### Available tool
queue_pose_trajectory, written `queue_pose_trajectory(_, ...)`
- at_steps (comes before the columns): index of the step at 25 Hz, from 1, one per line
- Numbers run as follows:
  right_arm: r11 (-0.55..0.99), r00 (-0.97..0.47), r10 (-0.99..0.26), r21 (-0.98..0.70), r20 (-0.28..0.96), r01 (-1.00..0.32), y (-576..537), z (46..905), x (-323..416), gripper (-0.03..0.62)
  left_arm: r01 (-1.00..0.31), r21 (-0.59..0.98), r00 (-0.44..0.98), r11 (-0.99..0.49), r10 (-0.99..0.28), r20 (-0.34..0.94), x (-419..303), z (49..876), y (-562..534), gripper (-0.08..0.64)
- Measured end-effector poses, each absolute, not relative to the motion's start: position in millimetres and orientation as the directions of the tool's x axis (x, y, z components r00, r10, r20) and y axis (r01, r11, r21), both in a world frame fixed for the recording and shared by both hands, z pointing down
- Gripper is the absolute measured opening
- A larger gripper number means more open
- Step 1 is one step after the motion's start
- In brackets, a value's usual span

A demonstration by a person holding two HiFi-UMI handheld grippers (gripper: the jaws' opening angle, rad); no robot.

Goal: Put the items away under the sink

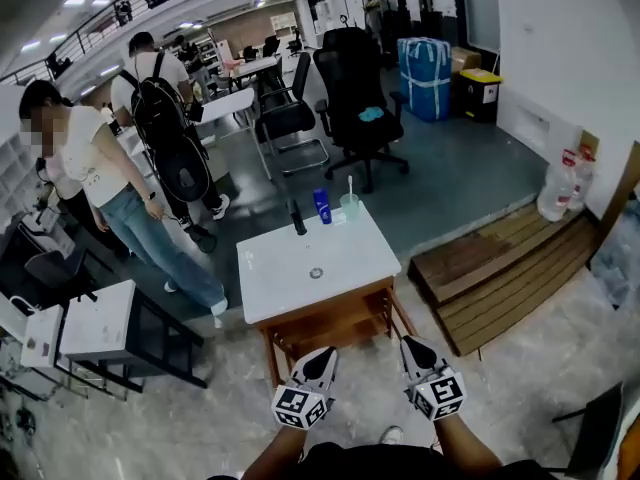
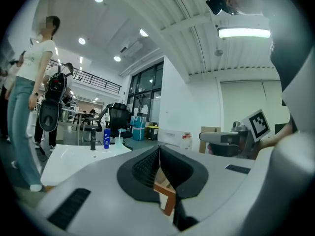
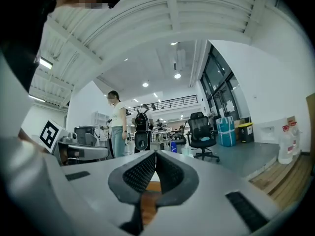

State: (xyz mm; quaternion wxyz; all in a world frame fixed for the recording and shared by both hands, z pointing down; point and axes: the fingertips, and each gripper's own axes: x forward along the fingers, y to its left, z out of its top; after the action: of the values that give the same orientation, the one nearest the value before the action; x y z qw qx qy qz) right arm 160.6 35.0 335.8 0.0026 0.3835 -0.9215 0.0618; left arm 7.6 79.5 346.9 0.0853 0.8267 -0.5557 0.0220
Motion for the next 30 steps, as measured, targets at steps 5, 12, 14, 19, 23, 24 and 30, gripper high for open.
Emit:
queue_pose_trajectory(5, 0.738, -0.748, -0.663, -0.134, 0.044, -0.662, 15, 341, 151, 0.018, -0.949, 0.094, 0.312, -0.301, -0.938, 0.148, -1, 345, 75, 0.021)
queue_pose_trajectory(12, 0.783, -0.794, -0.608, -0.151, 0.021, -0.604, -7, 350, 119, 0.018, -0.969, 0.097, 0.24, -0.227, -0.957, 0.162, -29, 352, 62, 0.021)
queue_pose_trajectory(14, 0.789, -0.799, -0.601, -0.143, 0.022, -0.597, -18, 353, 108, 0.018, -0.971, 0.097, 0.232, -0.218, -0.96, 0.156, -37, 355, 53, 0.021)
queue_pose_trajectory(19, 0.802, -0.811, -0.584, -0.128, 0.036, -0.583, -41, 351, 80, 0.018, -0.974, 0.108, 0.212, -0.198, -0.967, 0.142, -62, 356, 31, 0.021)
queue_pose_trajectory(23, 0.806, -0.812, -0.582, -0.101, 0.05, -0.584, -64, 345, 57, 0.018, -0.974, 0.122, 0.206, -0.191, -0.971, 0.124, -88, 352, 11, 0.023)
queue_pose_trajectory(24, 0.805, -0.811, -0.583, -0.098, 0.052, -0.585, -69, 343, 51, 0.018, -0.974, 0.127, 0.205, -0.19, -0.971, 0.121, -94, 352, 6, 0.021)
queue_pose_trajectory(30, 0.806, -0.809, -0.58, -0.081, 0.095, -0.587, -93, 346, 16, 0.018, -0.968, 0.156, 0.216, -0.199, -0.971, 0.101, -125, 356, -21, 0.021)
